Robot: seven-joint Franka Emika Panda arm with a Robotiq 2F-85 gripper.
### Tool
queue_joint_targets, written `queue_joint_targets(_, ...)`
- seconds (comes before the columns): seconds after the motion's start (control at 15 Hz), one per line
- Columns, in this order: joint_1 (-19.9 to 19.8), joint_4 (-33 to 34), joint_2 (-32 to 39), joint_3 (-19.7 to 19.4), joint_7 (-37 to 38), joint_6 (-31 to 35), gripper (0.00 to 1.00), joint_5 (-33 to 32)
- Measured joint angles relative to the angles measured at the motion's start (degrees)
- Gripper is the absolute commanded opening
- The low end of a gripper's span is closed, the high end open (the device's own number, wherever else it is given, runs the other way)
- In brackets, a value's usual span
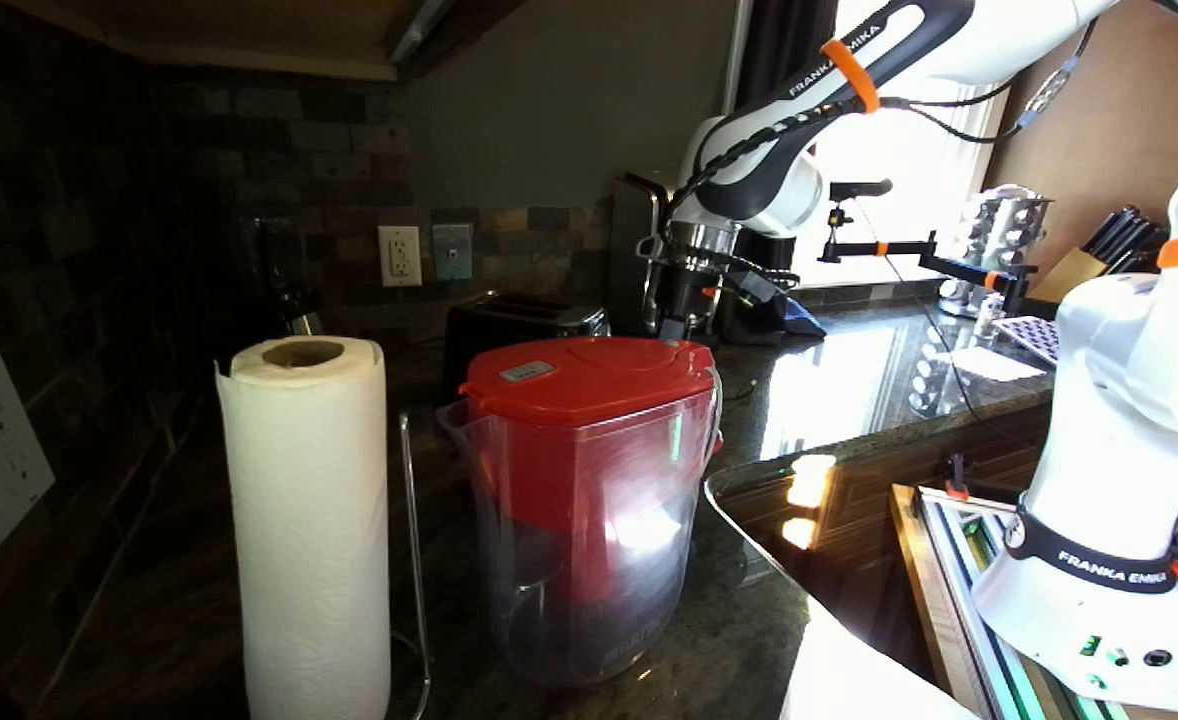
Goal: Take the red lid off the tupperware then remove the object in it and place it on the counter top
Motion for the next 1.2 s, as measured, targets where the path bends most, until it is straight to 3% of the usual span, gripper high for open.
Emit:
queue_joint_targets(0.27,0.05,0.04,0.48,0.01,-0.33,0.09,0.99,0.47)
queue_joint_targets(0.33,0.05,0.04,0.6,0.02,-0.39,0.14,0.93,0.52)
queue_joint_targets(0.53,0.06,0.06,0.88,0.03,-0.48,0.31,0.6,0.61)
queue_joint_targets(0.87,0.05,0.06,0.93,0.03,-0.55,1.27,0.21,0.73)
queue_joint_targets(1.2,0.06,0.14,0.95,0.03,-0.55,2.37,0.1,0.73)
